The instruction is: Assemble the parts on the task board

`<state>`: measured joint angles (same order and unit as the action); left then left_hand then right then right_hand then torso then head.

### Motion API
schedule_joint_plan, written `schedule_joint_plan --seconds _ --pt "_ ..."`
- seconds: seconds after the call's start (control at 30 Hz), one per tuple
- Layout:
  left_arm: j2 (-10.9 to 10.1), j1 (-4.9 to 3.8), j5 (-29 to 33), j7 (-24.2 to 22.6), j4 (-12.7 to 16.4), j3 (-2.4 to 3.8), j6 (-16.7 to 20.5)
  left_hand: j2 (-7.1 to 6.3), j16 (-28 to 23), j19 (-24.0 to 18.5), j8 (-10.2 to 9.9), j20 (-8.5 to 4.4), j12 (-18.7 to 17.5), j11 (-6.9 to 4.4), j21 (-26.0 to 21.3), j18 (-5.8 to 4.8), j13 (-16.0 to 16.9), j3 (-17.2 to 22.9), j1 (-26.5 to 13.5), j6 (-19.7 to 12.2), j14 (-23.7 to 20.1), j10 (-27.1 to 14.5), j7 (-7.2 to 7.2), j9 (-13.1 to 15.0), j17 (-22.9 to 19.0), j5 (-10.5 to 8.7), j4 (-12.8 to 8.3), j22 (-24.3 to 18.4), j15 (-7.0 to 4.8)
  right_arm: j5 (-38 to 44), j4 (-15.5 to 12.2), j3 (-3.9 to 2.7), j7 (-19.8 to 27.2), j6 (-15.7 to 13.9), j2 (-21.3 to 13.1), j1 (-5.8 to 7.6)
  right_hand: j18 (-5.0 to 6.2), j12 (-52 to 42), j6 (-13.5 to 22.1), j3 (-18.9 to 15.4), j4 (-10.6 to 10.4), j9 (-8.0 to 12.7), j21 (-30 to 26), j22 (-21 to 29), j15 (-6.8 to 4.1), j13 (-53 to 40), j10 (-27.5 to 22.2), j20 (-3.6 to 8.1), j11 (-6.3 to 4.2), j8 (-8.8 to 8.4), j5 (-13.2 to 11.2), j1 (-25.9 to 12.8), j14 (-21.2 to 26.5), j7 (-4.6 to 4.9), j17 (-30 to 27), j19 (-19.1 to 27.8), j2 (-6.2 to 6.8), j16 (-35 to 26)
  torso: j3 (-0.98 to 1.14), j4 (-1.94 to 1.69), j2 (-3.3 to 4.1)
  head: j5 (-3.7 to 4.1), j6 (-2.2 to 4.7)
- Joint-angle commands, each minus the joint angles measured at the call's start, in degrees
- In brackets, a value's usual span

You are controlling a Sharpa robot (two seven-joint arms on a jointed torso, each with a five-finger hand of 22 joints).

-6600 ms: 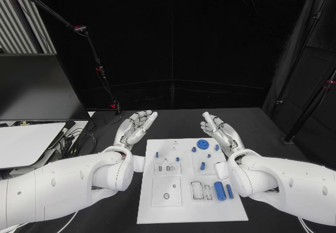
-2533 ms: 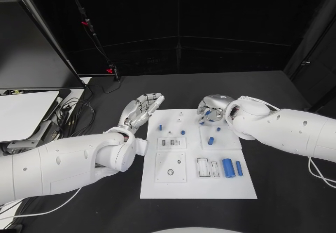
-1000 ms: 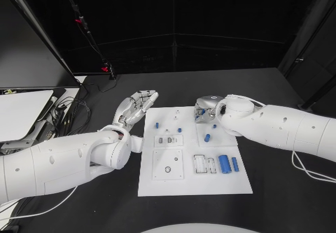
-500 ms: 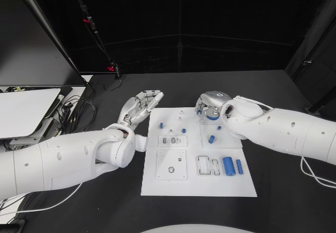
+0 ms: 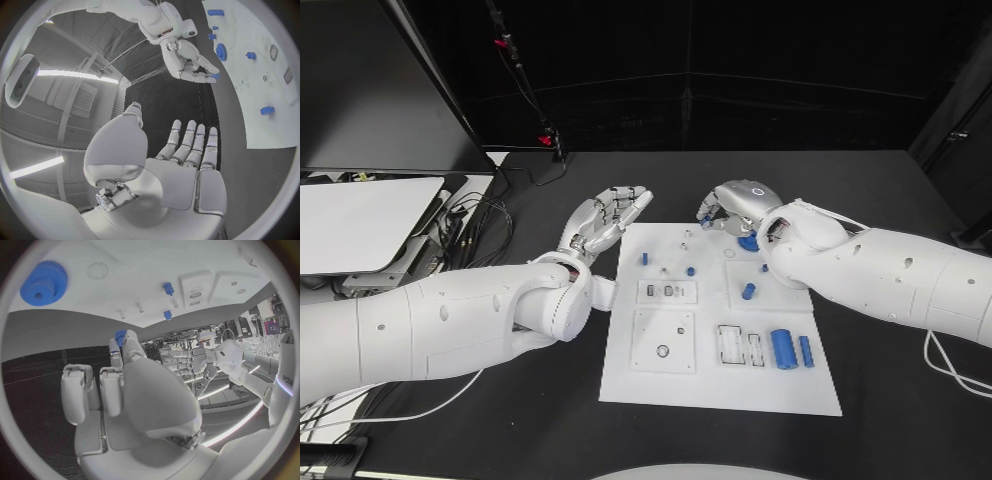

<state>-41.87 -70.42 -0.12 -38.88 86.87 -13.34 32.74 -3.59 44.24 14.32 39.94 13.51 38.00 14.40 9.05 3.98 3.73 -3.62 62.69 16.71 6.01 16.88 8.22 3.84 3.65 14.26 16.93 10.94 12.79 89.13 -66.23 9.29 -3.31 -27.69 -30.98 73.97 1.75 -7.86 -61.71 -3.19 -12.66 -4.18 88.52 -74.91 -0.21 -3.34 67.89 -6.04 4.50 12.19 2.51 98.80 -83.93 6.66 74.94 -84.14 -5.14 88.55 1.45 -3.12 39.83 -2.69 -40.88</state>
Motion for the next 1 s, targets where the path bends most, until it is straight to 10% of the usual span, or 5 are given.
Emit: schedule_joint_plan --seconds 0.03,1.0 --pt "0.2 -0.09 -0.4 -17.8 -0.2 0.05 -0.7 0.67 0.4 -0.3 0.2 0.28 0.2 0.05 0.3 0.67 -0.1 0.4 0.2 0.5 0.0 0.4 8.47 -0.1 0.1 0.42 0.0 0.0 0.45 -0.5 0.7 -0.07 2.0 1.0 0.8 0.14 -1.06 0.4 -0.4 0.3 -0.2 0.0 0.3 -12.2 0.02 -0.1 1.2 0.06 -0.99 -0.38 0.2 0.5 -4.6 -0.18 5.4 -4.2 0.23 0.2 0.01 0.01 0.07 -0.32 -0.31" --pt "0.1 -0.08 -0.4 -17.8 -0.3 0.02 -0.5 0.95 0.4 -0.3 0.2 0.38 0.2 0.17 0.4 0.64 0.0 0.5 0.2 0.5 0.0 0.5 8.54 -0.1 0.1 0.51 0.0 0.0 0.58 -0.5 9.7 -0.07 -1.4 5.6 8.0 0.01 -1.05 2.3 -0.2 1.0 -0.8 0.3 0.3 -12.2 0.23 -0.1 1.4 -0.11 -0.70 -1.56 0.2 1.0 -4.6 0.09 5.5 -4.2 0.43 0.2 -0.03 0.00 0.12 -0.64 -1.88"
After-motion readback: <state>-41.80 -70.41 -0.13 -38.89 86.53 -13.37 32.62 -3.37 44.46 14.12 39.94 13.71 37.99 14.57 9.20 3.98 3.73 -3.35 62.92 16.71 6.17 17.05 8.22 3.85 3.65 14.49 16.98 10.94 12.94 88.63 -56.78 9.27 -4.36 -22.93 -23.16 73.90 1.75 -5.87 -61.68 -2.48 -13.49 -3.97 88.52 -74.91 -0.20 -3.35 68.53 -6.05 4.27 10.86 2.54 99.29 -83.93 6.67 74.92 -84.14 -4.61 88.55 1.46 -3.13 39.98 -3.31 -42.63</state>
